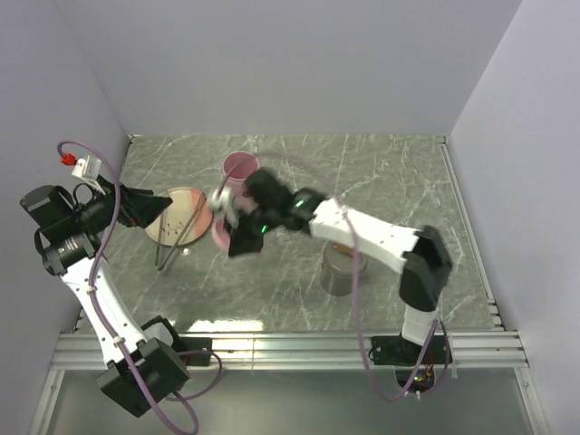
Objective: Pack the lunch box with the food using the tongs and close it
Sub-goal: Pick up the box lid from the center of the board, then close the box lid on the packing box.
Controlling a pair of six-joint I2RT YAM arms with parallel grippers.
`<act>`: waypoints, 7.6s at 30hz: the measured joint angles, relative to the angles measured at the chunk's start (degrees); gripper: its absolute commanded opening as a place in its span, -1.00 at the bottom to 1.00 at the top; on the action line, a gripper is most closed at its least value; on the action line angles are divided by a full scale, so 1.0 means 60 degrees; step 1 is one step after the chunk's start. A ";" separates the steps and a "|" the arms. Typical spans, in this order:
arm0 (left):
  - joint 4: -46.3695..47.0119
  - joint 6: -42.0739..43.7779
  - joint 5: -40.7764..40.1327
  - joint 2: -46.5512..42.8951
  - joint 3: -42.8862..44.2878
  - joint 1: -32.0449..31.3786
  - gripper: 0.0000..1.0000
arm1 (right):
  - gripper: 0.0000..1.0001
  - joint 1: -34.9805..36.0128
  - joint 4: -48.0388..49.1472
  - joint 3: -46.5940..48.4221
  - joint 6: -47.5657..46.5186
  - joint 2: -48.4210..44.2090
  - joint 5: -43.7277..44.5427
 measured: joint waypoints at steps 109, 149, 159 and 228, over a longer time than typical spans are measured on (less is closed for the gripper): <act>0.7318 -0.4510 -0.7512 0.1421 -0.0109 -0.9402 -0.99 | 0.74 -0.5632 1.3063 -0.5144 1.7934 -0.2758 -0.2182; 0.2568 0.0557 -1.2182 0.7417 0.4484 -0.9398 -0.99 | 0.99 -0.7978 -0.0798 -0.0109 0.3450 -0.5555 -0.0149; 0.2816 0.0561 -1.2193 0.7417 0.3931 -0.9398 -0.99 | 0.99 -0.8105 -0.0739 -0.0251 0.3581 -0.5555 -0.0299; 0.3257 -0.0193 -1.1143 0.7992 0.3923 -0.8765 -0.99 | 0.99 -0.8229 -0.0503 -0.0743 0.3829 -0.5544 -0.0761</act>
